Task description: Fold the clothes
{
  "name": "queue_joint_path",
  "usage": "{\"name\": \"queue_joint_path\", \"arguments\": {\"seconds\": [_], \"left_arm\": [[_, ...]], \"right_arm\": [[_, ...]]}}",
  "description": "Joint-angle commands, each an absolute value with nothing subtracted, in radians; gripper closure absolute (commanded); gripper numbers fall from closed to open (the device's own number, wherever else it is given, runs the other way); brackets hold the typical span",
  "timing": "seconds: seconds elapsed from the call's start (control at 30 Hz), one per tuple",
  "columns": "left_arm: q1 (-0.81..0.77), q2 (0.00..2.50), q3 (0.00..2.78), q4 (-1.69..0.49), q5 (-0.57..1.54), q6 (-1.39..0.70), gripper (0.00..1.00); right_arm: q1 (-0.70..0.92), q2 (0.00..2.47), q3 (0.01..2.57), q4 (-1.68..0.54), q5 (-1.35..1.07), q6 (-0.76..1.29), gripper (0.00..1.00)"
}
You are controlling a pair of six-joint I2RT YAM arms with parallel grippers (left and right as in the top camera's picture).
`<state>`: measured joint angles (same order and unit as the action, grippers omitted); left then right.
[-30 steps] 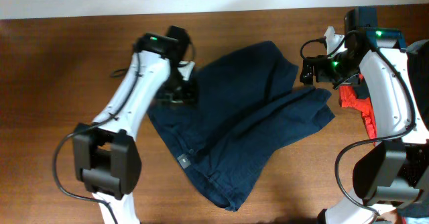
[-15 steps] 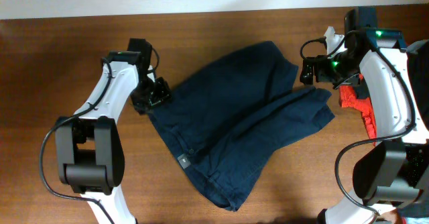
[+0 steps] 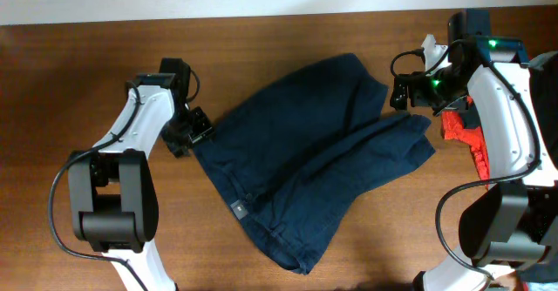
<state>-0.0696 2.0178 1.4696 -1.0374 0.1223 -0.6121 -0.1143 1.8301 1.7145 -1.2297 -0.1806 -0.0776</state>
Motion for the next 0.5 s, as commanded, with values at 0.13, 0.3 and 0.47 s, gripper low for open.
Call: {"name": "queue_joint_path", "arguments": {"seconds": [0.13,0.3,0.47], "left_arm": [[-0.067,2.003,1.446,-0.993,0.115,-0.648,0.44],[-0.067,2.003,1.433,-0.956,0.114,-0.648,0.44],[-0.067,2.003,1.398,-0.924,0.115,-0.649,0.47]], "right_arm": [[-0.119,1.834,1.711,-1.233,-0.175,-0.07,0.01],[-0.119,1.834,1.711,-1.233,-0.175,-0.07,0.01],[-0.119,1.834,1.711,-1.233,-0.175,-0.07,0.01]]}}
